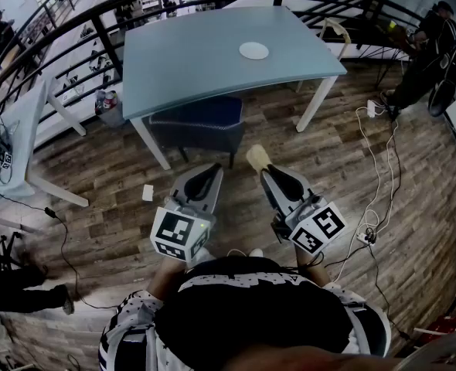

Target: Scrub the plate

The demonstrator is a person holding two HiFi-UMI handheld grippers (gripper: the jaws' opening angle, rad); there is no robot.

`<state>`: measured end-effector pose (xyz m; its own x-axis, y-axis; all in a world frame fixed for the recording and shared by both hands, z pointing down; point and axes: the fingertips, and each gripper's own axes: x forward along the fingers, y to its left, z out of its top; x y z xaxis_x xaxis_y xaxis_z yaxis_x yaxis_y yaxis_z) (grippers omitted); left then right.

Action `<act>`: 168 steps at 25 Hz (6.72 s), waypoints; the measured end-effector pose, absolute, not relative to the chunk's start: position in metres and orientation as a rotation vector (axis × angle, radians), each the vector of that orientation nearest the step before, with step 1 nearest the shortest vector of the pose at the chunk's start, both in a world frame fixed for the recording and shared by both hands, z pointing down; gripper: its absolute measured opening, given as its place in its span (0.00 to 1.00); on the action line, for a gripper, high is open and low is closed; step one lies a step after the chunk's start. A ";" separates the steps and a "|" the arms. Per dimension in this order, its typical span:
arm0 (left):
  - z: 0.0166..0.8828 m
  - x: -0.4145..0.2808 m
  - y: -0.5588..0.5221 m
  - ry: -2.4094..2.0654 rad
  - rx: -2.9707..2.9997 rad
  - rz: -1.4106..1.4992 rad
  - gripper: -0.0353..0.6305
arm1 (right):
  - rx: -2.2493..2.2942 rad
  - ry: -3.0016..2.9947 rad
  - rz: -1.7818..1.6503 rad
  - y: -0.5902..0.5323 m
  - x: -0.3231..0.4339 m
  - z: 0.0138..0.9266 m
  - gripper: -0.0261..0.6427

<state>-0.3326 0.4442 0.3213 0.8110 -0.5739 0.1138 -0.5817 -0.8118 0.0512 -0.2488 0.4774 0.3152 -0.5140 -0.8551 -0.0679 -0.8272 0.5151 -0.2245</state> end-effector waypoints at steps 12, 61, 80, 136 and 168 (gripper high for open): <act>0.321 -0.316 0.449 -0.935 2.901 0.166 0.07 | -1.418 2.529 -0.265 0.485 -0.230 0.314 0.11; 0.334 -0.188 0.496 -0.940 2.924 0.362 0.07 | -1.421 2.490 -0.341 0.536 -0.099 0.338 0.11; 0.329 -0.138 0.420 -0.711 2.970 0.236 0.07 | -1.587 2.436 -0.287 0.473 -0.071 0.326 0.12; 0.365 -0.172 0.216 -0.834 2.897 0.187 0.07 | -1.565 2.608 -0.330 0.248 -0.083 0.351 0.12; 0.357 -0.008 0.104 -1.154 2.810 0.326 0.08 | -1.351 2.627 -0.438 0.132 0.114 0.359 0.12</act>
